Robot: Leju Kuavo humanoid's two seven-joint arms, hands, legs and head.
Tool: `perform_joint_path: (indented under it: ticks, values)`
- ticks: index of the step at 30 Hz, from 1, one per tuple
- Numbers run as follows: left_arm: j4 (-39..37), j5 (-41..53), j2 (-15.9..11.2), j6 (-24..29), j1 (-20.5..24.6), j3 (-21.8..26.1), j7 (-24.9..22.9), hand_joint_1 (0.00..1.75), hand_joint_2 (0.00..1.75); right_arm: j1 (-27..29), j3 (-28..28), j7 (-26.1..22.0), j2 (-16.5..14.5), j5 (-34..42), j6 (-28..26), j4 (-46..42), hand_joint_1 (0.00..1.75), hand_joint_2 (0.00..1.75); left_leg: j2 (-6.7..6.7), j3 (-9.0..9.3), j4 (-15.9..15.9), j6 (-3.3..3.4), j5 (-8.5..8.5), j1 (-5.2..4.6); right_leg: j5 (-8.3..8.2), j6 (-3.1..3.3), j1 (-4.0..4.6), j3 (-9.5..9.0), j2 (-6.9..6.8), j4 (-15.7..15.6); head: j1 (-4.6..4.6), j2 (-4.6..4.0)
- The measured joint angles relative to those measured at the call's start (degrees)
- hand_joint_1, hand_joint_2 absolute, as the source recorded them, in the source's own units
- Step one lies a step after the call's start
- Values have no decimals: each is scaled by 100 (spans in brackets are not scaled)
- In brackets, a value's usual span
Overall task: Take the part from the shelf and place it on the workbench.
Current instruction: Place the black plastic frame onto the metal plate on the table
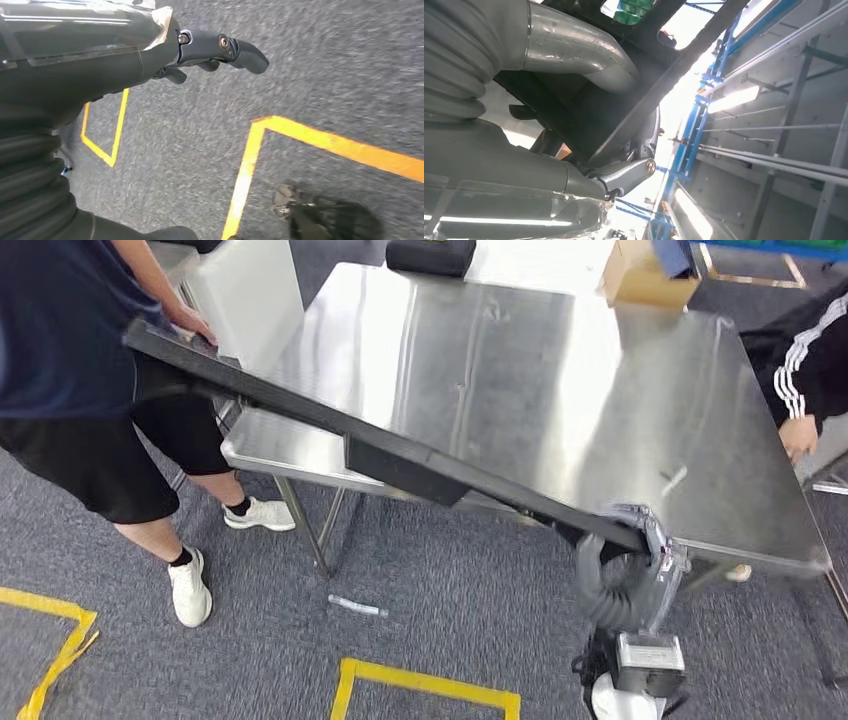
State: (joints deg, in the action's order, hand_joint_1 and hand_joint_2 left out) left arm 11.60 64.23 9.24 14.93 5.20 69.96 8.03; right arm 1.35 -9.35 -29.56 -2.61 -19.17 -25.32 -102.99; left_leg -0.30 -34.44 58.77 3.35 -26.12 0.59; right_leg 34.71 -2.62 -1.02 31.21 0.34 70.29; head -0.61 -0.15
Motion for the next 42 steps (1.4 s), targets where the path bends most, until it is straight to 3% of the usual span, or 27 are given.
perform_joint_path:
  ticks: [2, 3, 4, 5, 7, 8, 9, 11, 13, 15, 18, 19, 20, 23, 24, 26, 28, 30, 31, 33, 34, 35, 37, 38, 39, 41, 42]
  values:
    - [-1, 4, -3, -11, -5, 2, 47, 0, 175, 9, -2, 2, 22, -25, 4, 39, 175, 175, -39, 187, -10, 9, -162, -7, 353, 50, 0, 492, 0, 324, 13, 0]
    - [-1, 11, -4, -20, -9, 1, 68, 0, 175, 12, -3, 6, 36, -44, 8, 62, 175, 175, -60, 298, -10, 6, -253, -11, 467, 45, -1, 643, 0, 262, 14, 0]
    - [-1, 22, -7, -31, -11, 1, 82, 0, 175, 13, -4, 15, 49, -61, 15, 88, 175, 175, -77, 416, -11, -2, -346, -13, 440, 16, -3, 722, -1, 58, 16, 0]
    - [-1, 34, -9, -39, -14, 0, 92, 0, 175, 13, -7, 28, 61, -76, 25, 117, 175, 175, -89, 517, -14, -12, -442, -14, 226, -45, -5, 756, -3, -241, 18, 0]
    - [-3, 51, -14, -54, -18, 0, 106, 0, 175, 13, -15, 63, 89, -97, 49, 196, 175, 175, -101, 720, -16, -56, -645, -19, -558, -153, 23, 744, -38, -821, 17, 0]
    - [-3, 55, -14, -58, -20, 1, 111, 0, 175, 4, -19, 80, 100, -114, 60, 234, 175, 175, -105, 800, -39, -93, -733, -13, -866, -141, 62, 700, -56, -986, 16, 0]
    - [-4, 59, -14, -63, -19, 1, 116, 0, 175, -19, -22, 93, 108, -133, 66, 268, 175, 175, -101, 891, -32, -132, -778, -9, -1028, -80, 87, 656, -69, -1070, 17, 0]
    - [-4, 72, -5, -74, 6, 0, 123, 0, 175, -124, -23, 119, 121, -173, 64, 316, 175, 175, -75, 921, 134, -192, -732, 13, -988, 76, 91, 481, -49, -1120, 27, 0]
    - [-6, 95, 11, -94, 45, -3, 126, 0, 175, -270, -16, 151, 133, -193, 56, 383, 175, 175, -43, 607, 743, -216, -581, 27, -885, 216, 49, 296, -28, -1159, 23, 0]
    - [-8, 111, 21, -109, 55, -8, 125, 0, 175, -403, 4, 217, 146, -226, 37, 512, 175, 175, -26, 64, 1427, -254, -710, 38, -735, 309, 35, 140, -20, -1170, 8, 0]
    - [-8, 132, 7, -116, 32, -17, 120, 0, 175, -634, 134, 362, 198, -261, 9, 857, 175, 175, -12, -551, 1641, -333, -1314, 64, -475, 289, 10, -153, 27, -1172, 2, 0]
    - [-8, 139, -2, -117, 26, -19, 120, 0, 175, -720, 200, 389, 225, -251, 10, 987, 175, 175, -3, -653, 1470, -354, -1331, 72, -375, 265, -6, -279, 42, -1172, 2, 0]
    - [-8, 146, -10, -118, 19, -21, 120, 0, 175, -797, 260, 402, 250, -238, 13, 1105, 175, 175, 8, -706, 1196, -372, -1130, 81, -265, 234, -25, -403, 50, -1173, 3, 0]
    - [-13, 154, -27, -123, -17, -22, 118, 0, 175, -948, 369, 408, 291, -209, 25, 1355, 175, 175, 59, -725, 462, -331, 57, 66, 32, 111, -23, -684, 68, -1187, -3, 0]
    - [-14, 155, -28, -125, -20, -23, 116, 0, 175, -982, 393, 414, 301, -206, 24, 1414, 175, 175, 62, -711, 390, -281, 228, 44, 74, 49, -15, -753, 74, -1200, 6, 0]
    - [-14, 162, -31, -126, -4, -28, 111, 0, 175, -1059, 441, 464, 330, -250, -16, 1501, 175, 175, 45, -608, 359, -172, 179, 13, 44, -101, -15, -782, 72, -1147, 36, 0]
    - [-14, 189, -33, -120, 4, -36, 108, 0, 175, -1233, 524, 579, 390, -350, -110, 1690, 175, 175, 34, -457, 273, -80, 127, 17, -75, -176, -31, -558, 48, -724, 45, 0]
    - [-14, 243, -41, -115, 17, -52, 88, 0, 175, -1541, 690, 709, 528, -451, -226, 2114, 175, 175, 8, -296, 172, -23, 64, 19, -22, -132, -39, -45, 25, -42, 51, 0]
    - [-14, 272, -44, -119, 22, -65, 75, 0, 175, -1723, 803, 755, 627, -503, -290, 2398, 175, 175, -13, -220, 131, -6, 24, 19, 109, -101, -35, 234, 24, 231, 54, 0]
    - [-14, 310, -45, -133, 25, -83, 48, 0, 175, -2131, 1039, 799, 846, -607, -415, 3071, 175, 175, -63, -59, 80, 3, -78, 17, 364, -82, -29, 635, 22, 364, 60, 0]
    - [-14, 326, -45, -147, 24, -90, 35, 0, 175, -2370, 1151, 812, 969, -674, -487, 3479, 175, 175, -85, 31, 71, 3, -143, 16, 352, -106, -31, 726, 20, 199, 61, 0]
    - [-14, 340, -46, -162, 24, -96, 23, 0, 175, -2626, 1254, 829, 1101, -746, -564, 3913, 175, 175, -104, 127, 69, -3, -213, 16, 174, -170, -35, 750, 14, -105, 62, 0]
    - [-15, 360, -49, -193, 18, -108, 8, 0, 175, -3125, 1431, 886, 1382, -905, -741, 4816, 175, 175, -140, 269, 72, -36, -348, 11, -549, -308, -36, 713, -29, -804, 58, 0]
    - [-16, 364, -49, -203, 18, -115, 5, 0, 175, -3350, 1493, 927, 1510, -971, -816, 5232, 175, 175, -159, 308, 70, -65, -400, 3, -847, -308, -13, 680, -52, -1022, 67, 0]
    - [-16, 367, -50, -209, 15, -120, -1, 0, 175, -3547, 1542, 962, 1633, -1019, -876, 5598, 175, 175, -173, 331, 68, -98, -434, -7, -1036, -253, 8, 662, -69, -1131, 76, 0]
    - [-16, 370, -49, -210, 4, -131, -11, 0, 175, -3874, 1607, 1002, 1828, -1075, -935, 6167, 175, 175, -180, 369, 40, -113, -472, -30, -1093, -126, 16, 613, -62, -1158, 94, 0]
    - [-17, 370, -49, -208, -5, -134, -16, 0, 175, -4006, 1633, 1003, 1899, -1087, -950, 6381, 175, 175, -171, 390, 22, -100, -474, -36, -1108, -110, -3, 604, -48, -1173, 86, 0]
